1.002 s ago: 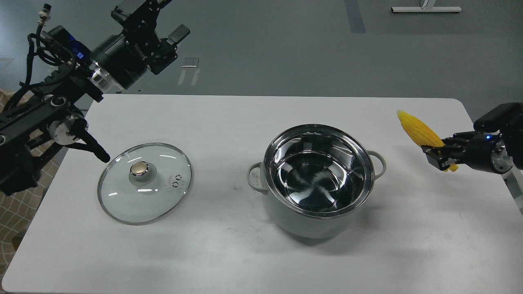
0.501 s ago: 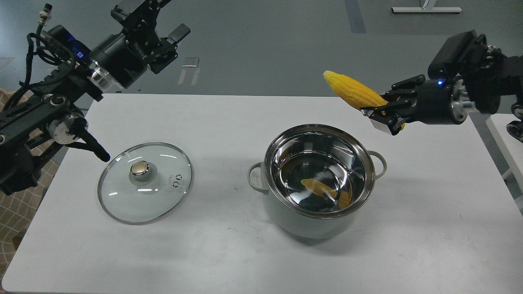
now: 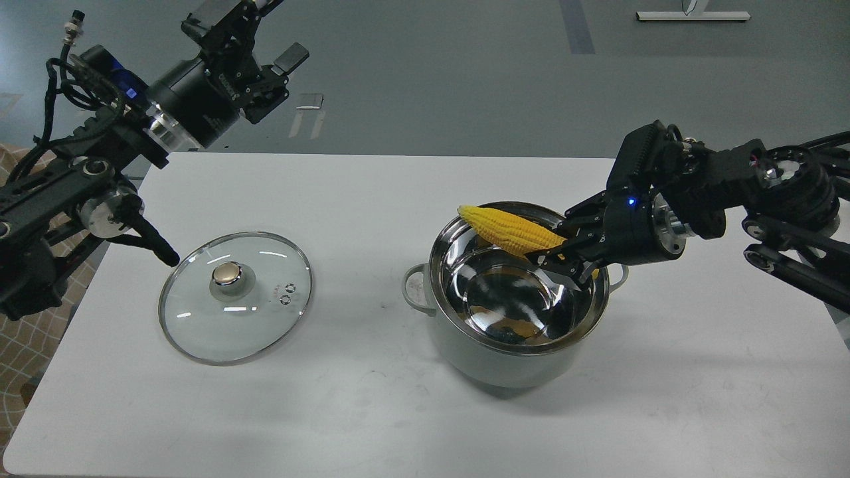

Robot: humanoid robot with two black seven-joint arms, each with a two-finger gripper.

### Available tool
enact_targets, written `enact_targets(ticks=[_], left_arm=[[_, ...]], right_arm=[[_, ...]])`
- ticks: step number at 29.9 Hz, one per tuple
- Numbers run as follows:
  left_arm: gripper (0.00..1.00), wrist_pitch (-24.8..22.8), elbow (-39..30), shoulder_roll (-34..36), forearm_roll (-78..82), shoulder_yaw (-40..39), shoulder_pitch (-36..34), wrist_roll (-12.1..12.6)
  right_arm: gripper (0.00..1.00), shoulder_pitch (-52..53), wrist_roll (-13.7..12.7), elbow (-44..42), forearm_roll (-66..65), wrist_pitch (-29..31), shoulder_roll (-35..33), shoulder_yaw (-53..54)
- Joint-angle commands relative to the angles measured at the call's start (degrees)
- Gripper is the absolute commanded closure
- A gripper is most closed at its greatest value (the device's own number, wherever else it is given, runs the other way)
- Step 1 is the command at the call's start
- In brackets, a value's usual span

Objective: Open pot and put corn in
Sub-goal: 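Lift the corn and carry it over the open pot with the right gripper, then lower the corn into the pot and open the right gripper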

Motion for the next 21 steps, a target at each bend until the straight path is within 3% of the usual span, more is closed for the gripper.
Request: enact_targets(ticks=[1,21], left_arm=[[0.05,-0.1,0.0,0.0,0.0,-0.1,0.2,0.0],[0.05,-0.4,0.0,-0.4,0.0,-0.1,0.4,0.0]], right_arm=[[0.73,-1.1,0.0,-0.3,-0.2,0.0,1.0,0.0],[0.49,-2.2,0.0,-2.0,-0.9,0.0,2.2,-1.6]])
